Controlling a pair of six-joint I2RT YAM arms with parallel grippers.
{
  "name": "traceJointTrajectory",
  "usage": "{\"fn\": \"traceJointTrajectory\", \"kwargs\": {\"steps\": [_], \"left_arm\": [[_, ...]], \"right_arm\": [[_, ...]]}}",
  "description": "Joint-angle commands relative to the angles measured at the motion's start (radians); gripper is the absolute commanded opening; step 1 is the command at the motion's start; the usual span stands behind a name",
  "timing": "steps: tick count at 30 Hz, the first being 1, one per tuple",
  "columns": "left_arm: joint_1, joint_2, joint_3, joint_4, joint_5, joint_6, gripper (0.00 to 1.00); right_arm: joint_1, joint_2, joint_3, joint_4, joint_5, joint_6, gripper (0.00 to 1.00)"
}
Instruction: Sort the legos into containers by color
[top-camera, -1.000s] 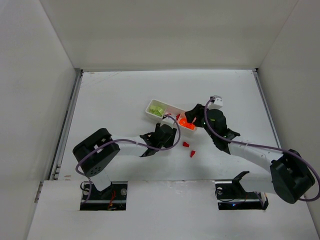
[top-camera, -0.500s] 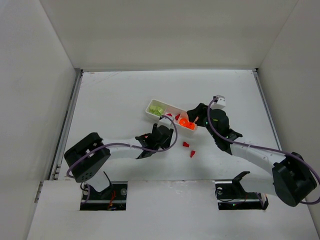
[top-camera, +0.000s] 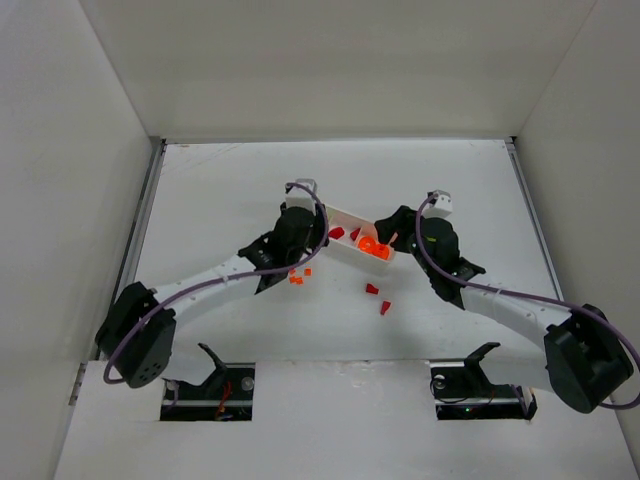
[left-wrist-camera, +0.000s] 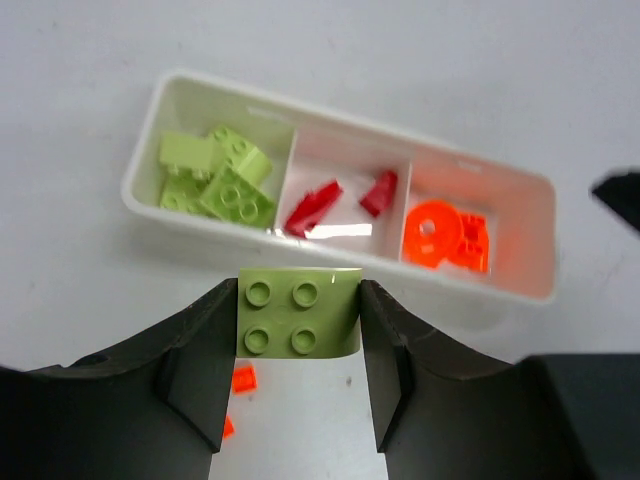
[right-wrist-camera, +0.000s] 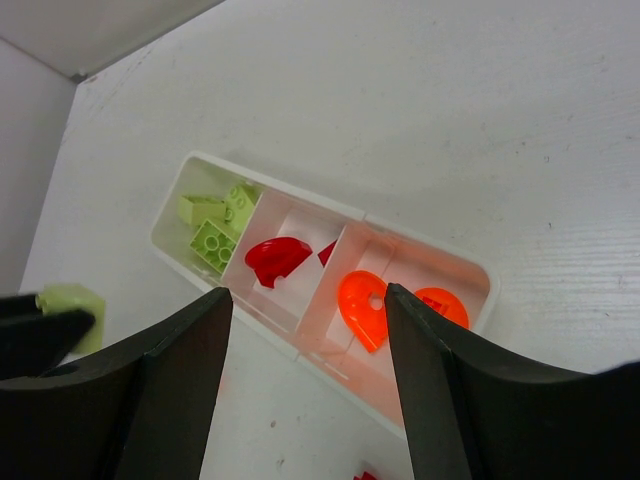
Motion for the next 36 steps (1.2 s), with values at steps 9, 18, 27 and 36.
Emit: {"fn": "traceJointTrajectory", "kwargs": {"steps": [9, 18, 27, 36], "left_arm": [[0.151, 0.343, 0.305, 0.041, 0.061, 0.024, 0.29], [0.16, 0.47, 0.393, 0.038, 0.061, 0.068, 0.33], [0.159, 0.48, 0.388, 0.044, 0.026, 0.088, 0.49], [0.17, 0.467, 0.373, 0.029, 0.026, 0.096, 0.54]], "right_arm": [[0.006, 0.018, 0.006, 0.056, 0.013, -0.003, 0.68], [0.01, 0.012, 0.006, 0.056, 0.01, -0.006, 0.68], [0.01, -0.005, 0.001, 0.056, 0.013, -0.009, 0.69], [0.01, 0.004, 0.001, 0.056, 0.013, -0.009, 0.71]]}}
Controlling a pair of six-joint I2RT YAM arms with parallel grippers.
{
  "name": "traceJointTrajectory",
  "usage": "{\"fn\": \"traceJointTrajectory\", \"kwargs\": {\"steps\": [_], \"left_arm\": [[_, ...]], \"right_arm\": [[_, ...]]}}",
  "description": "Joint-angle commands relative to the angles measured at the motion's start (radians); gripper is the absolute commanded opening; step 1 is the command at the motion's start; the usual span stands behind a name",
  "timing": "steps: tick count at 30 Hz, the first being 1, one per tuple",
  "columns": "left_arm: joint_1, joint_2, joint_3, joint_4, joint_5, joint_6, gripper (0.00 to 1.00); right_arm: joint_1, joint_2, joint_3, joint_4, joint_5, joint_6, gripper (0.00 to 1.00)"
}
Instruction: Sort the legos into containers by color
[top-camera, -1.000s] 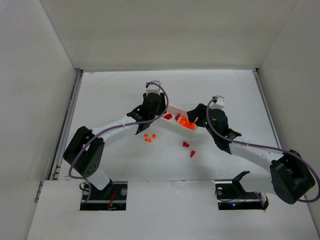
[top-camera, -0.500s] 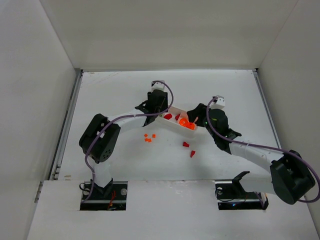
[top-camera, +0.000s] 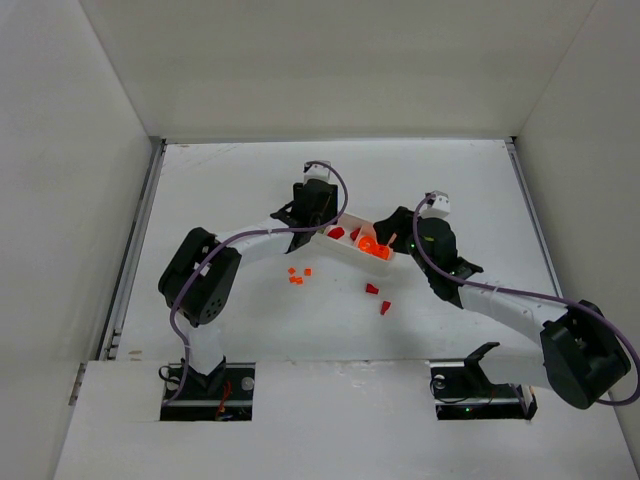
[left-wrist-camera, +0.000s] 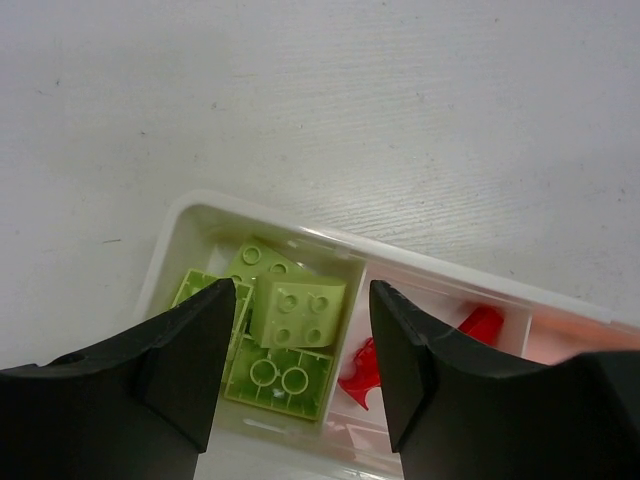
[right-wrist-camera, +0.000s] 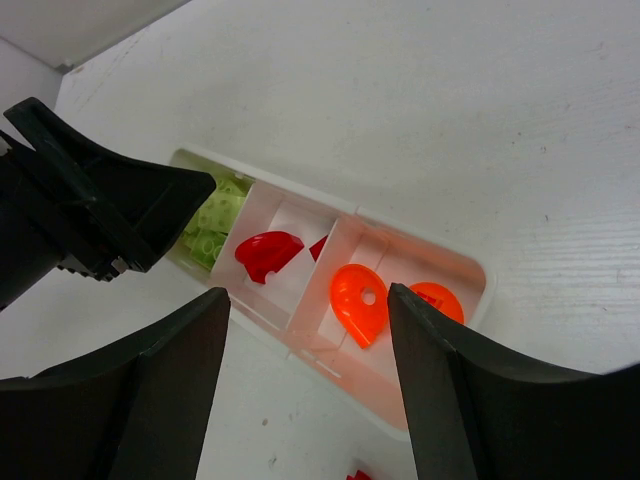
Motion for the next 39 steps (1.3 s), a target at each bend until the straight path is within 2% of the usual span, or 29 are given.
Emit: {"fn": "traceJointTrajectory", "kwargs": {"steps": [1, 4, 6, 9, 10, 13, 15, 18, 20, 25, 28, 34, 39], "left_arm": [[0.009, -0.029, 0.014, 0.011, -0.019, 0.02, 0.54], [0.007, -0.058, -0.008, 0.029, -0.025, 0.021, 0.54], [0.004, -0.092, -0.019, 0.034, -0.031, 0.023, 0.54], [-0.01, -0.185, -0.066, 0.063, -0.033, 0.015, 0.51], [-0.011, -0.219, -0.086, 0.079, -0.033, 0.012, 0.47], [-0.011, -0.331, -0.155, 0.095, -0.039, 0.0, 0.27], [-0.004, -0.418, -0.227, 0.103, -0.052, -0.025, 0.23], [0.027, -0.547, -0.357, 0.106, -0.068, -0.074, 0.22], [0.058, -0.624, -0.449, 0.103, -0.072, -0.123, 0.23], [0.127, -0.753, -0.678, 0.106, -0.082, -0.244, 0.28], [0.15, -0.782, -0.765, 0.112, -0.076, -0.279, 0.3], [0.15, -0.785, -0.852, 0.193, -0.082, -0.292, 0.32], [0.128, -0.774, -0.868, 0.233, -0.073, -0.293, 0.35]], "right_arm": [[0.009, -0.019, 0.001, 0.054, 0.01, -0.008, 0.71], [0.009, -0.032, -0.002, 0.054, 0.012, -0.01, 0.69], [0.009, -0.032, 0.0, 0.051, 0.009, -0.013, 0.61], [0.032, -0.02, 0.021, 0.04, -0.003, -0.042, 0.4], [0.05, -0.011, 0.029, 0.039, -0.002, -0.051, 0.35], [0.107, 0.044, 0.061, 0.039, 0.004, -0.076, 0.24], [0.155, 0.085, 0.092, 0.029, 0.001, -0.085, 0.21], [0.239, 0.151, 0.139, 0.032, 0.01, -0.102, 0.21], [0.287, 0.213, 0.181, 0.023, 0.012, -0.116, 0.24], [0.37, 0.378, 0.289, -0.032, 0.064, -0.116, 0.49], [0.405, 0.46, 0.36, -0.093, 0.084, -0.114, 0.56], [0.431, 0.586, 0.449, -0.164, 0.145, -0.071, 0.59], [0.431, 0.656, 0.498, -0.19, 0.139, -0.025, 0.53]]}}
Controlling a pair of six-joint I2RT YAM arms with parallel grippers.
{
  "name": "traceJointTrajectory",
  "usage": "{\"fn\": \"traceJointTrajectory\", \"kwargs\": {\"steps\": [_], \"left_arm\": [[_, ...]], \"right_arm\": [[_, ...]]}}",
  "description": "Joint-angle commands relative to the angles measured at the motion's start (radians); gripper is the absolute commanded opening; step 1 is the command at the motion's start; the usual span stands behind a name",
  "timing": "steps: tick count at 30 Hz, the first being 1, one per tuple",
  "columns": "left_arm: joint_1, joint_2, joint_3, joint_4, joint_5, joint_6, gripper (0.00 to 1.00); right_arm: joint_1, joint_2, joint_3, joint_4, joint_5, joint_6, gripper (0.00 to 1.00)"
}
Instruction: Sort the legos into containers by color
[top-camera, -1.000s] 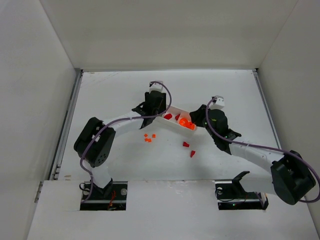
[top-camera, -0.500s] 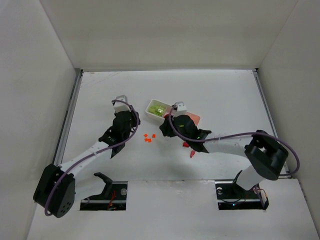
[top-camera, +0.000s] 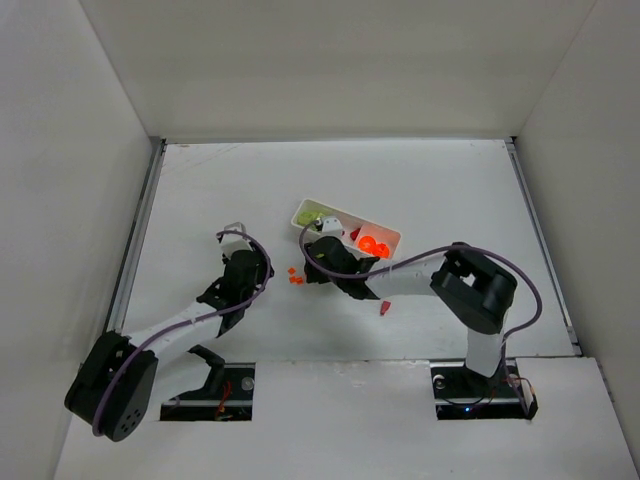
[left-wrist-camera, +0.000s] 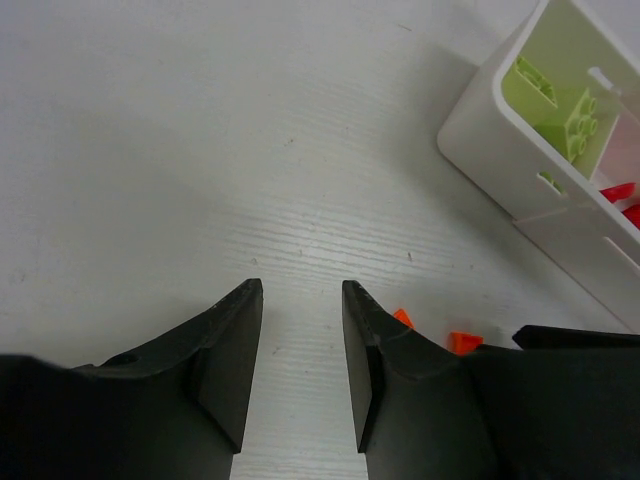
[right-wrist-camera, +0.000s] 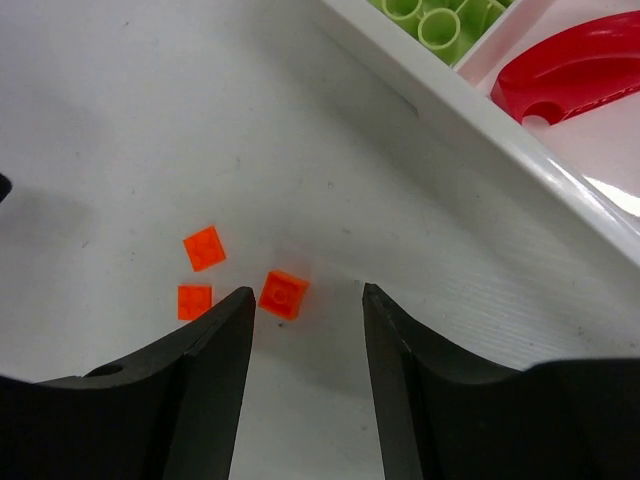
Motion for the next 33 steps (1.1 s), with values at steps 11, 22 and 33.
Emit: {"fn": "traceJointTrajectory", "kwargs": {"steps": [11, 22, 33], "left_arm": [[-0.029, -0.03, -0.013, 0.09, 0.026, -0.017, 0.36], [-0.052, 0.005, 0.004, 0.086, 0.04, -0.017, 0.39], [-0.167, 0.138, 0.082, 0.08, 0.003, 0.049, 0.38]], "right_arm": [[0.034, 0.079, 0.104, -0.086, 0.064, 0.079, 0.41], [0.039, -0.165, 0.003, -0.069, 0.129, 0.063, 0.17], [-0.233, -0.441, -0.2, -0.089, 0.12, -0.002, 0.19]]}}
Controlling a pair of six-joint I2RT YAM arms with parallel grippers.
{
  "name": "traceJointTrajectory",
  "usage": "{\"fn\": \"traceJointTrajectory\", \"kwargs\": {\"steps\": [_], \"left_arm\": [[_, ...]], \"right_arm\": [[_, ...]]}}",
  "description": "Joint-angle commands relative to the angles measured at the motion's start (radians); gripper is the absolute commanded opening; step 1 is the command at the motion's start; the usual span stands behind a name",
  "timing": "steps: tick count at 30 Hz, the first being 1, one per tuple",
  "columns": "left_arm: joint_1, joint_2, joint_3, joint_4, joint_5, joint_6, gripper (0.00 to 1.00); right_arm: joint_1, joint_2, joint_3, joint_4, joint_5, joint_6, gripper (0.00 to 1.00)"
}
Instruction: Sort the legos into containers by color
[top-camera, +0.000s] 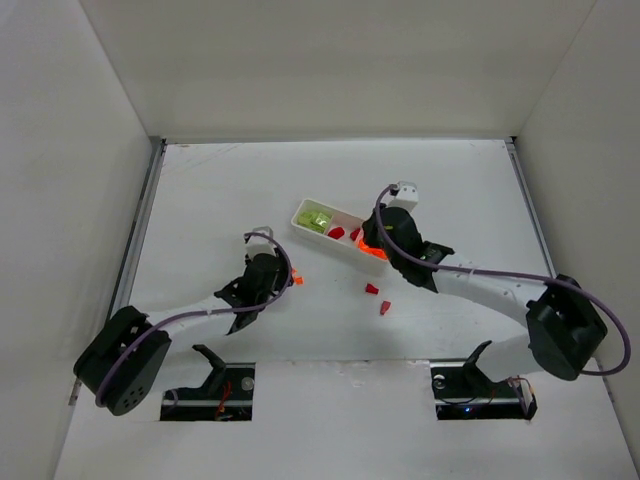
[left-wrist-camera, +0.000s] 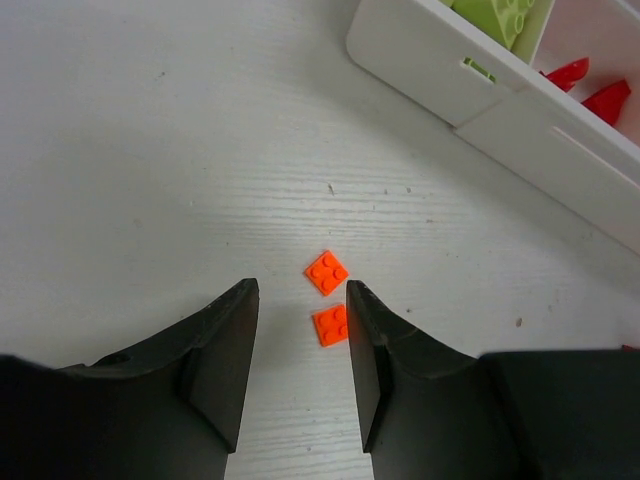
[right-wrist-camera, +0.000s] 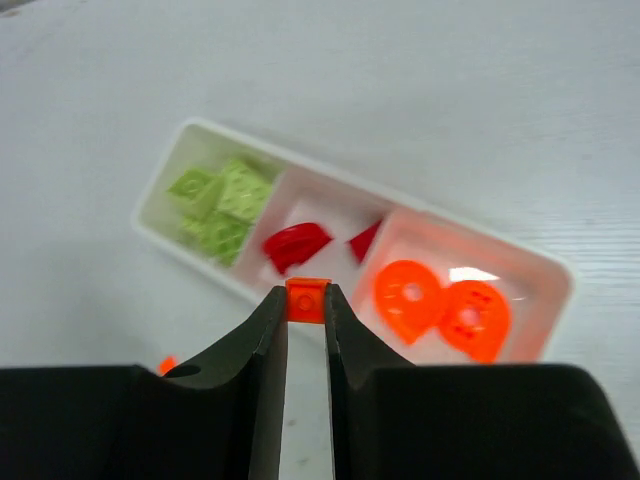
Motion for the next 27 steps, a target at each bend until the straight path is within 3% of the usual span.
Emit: {"fn": "traceJointTrajectory", "kwargs": {"steps": [1, 5, 7, 9, 10, 15, 27], "left_arm": [[-0.03, 0.033, 0.064, 0.019, -0.039, 0.04, 0.38], [-0.069, 0.053, 0.082, 0.01, -0.096, 0.065, 0.38], [-0.08, 0.061, 0.087, 0.007, -0.117, 0.077, 0.38], [-0.089, 0.067, 0.09, 0.011, -0.122, 0.082, 0.38], [-0.093, 0.072, 0.093, 0.014, -0.122, 0.083, 0.38], [-0.104, 0.127, 0.121, 0.014, -0.118, 0.097, 0.38], [-0.139, 0.271, 0.207, -0.012, -0.162, 0.128, 0.35]], "right_arm": [[-0.045, 0.038, -0.042, -0.006, -0.009, -0.035, 0.19], [-0.068, 0.072, -0.042, 0.003, 0.005, -0.04, 0.23], [-0.079, 0.073, -0.044, 0.017, 0.006, -0.043, 0.34], [-0.082, 0.052, -0.051, 0.034, 0.006, -0.048, 0.51], [-0.079, 0.038, -0.056, 0.039, 0.006, -0.048, 0.54], [-0.053, -0.022, -0.091, 0.063, -0.006, -0.052, 0.54], [0.214, 0.016, -0.143, 0.118, -0.047, 0.018, 0.52]]}}
